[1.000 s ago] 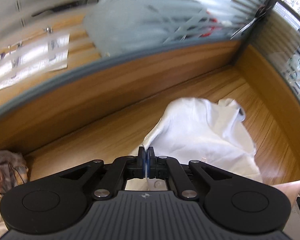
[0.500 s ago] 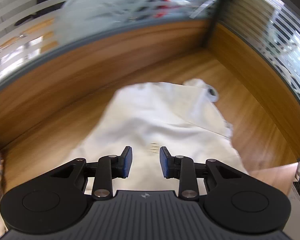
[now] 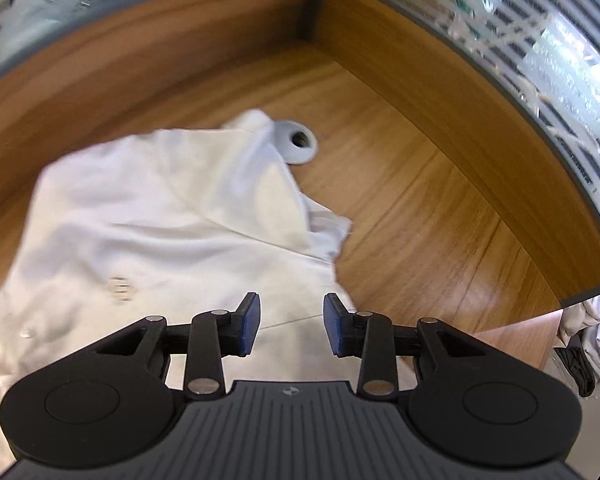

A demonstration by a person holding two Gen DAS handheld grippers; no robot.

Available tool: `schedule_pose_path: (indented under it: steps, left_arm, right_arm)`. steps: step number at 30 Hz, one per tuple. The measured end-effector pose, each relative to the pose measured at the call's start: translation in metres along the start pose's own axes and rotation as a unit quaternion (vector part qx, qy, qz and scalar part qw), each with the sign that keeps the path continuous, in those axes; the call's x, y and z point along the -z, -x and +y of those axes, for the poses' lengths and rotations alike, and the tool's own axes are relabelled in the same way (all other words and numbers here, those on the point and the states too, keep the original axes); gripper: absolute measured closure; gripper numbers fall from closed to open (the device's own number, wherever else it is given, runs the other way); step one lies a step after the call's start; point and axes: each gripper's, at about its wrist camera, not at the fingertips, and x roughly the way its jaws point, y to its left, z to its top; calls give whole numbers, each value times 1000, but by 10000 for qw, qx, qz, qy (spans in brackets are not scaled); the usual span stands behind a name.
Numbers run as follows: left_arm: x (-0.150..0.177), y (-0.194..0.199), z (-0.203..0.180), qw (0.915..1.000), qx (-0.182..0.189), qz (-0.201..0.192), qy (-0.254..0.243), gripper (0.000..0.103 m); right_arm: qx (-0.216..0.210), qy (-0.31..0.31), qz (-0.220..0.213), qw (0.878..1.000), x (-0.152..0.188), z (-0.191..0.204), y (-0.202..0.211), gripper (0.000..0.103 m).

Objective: Fold clothes

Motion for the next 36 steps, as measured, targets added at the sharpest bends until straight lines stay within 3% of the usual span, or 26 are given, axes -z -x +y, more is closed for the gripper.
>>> schedule_pose_path:
  steps: [9,14,19,24,32,36]
  left_arm:
    - [-10,-43,-25,9992,-139,371,24,64]
    - [-12,-51,-35,9988,-159,468,-29,58]
    - [-13,-59,-45,9984,-266,491,-58,58]
    - [-12,-71,-54,9964,-610,547,-221,61]
    - [-23,-75,-55,9947,-953,257,-284,64]
    - [-29,-79,-57,9942,-870,81,-627,65]
  right_arm:
    - [-667,-201,167,9974,9,-20,-23,64]
    - [-967,-574,135,9936,14,-33,-34,65]
    - [-1265,-909,127,9877,19,-43,-36,75]
    - [-1420,-955,120,9852,21,-42,-34,86]
    - [-1381,-835,-22,9869,18,-36,-26,96]
    - [-1367,-820,-99,9872,14,-35,-22,97]
